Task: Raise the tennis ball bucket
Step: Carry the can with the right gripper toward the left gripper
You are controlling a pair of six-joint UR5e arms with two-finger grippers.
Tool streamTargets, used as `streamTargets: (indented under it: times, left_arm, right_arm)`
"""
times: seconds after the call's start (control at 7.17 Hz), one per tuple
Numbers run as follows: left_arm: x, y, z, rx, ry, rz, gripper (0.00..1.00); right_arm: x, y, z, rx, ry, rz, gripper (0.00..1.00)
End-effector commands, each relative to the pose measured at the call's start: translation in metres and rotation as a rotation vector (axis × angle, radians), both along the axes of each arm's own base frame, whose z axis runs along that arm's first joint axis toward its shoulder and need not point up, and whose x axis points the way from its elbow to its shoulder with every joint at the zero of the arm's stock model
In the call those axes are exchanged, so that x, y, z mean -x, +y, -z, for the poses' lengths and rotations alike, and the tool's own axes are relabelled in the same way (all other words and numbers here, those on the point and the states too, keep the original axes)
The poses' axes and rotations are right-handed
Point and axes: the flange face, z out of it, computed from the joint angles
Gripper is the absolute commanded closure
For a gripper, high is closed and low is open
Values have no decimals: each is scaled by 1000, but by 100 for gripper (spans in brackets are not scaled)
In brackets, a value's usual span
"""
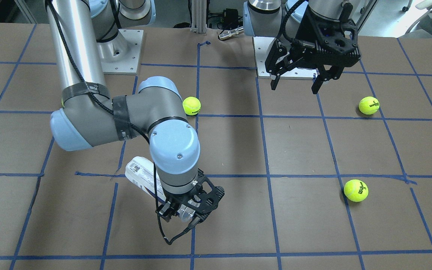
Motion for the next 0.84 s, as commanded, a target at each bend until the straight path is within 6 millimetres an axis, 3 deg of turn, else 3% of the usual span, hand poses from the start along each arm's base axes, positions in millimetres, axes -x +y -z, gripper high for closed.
streamTargets:
  times: [0.0,0.28,0.42,0.56,0.7]
  left_arm:
    - [-4,-3,0,1,3,0,0]
    - [-7,-3,1,2,-6,26,0]
    - [-7,-2,0,0,-6,31,0]
    - [-7,-2,0,-1,-6,30,0]
    - [-8,-2,2,-4,-7,29,0]
  right_arm:
    - [-32,25,25,29,5,-99,82]
    - [-57,52,42,6,19,-291,87]
    - [-63,56,46,-5,12,-436,87]
    - [-65,57,45,-6,6,-465,87]
    - [-79,66,46,-5,8,-497,87]
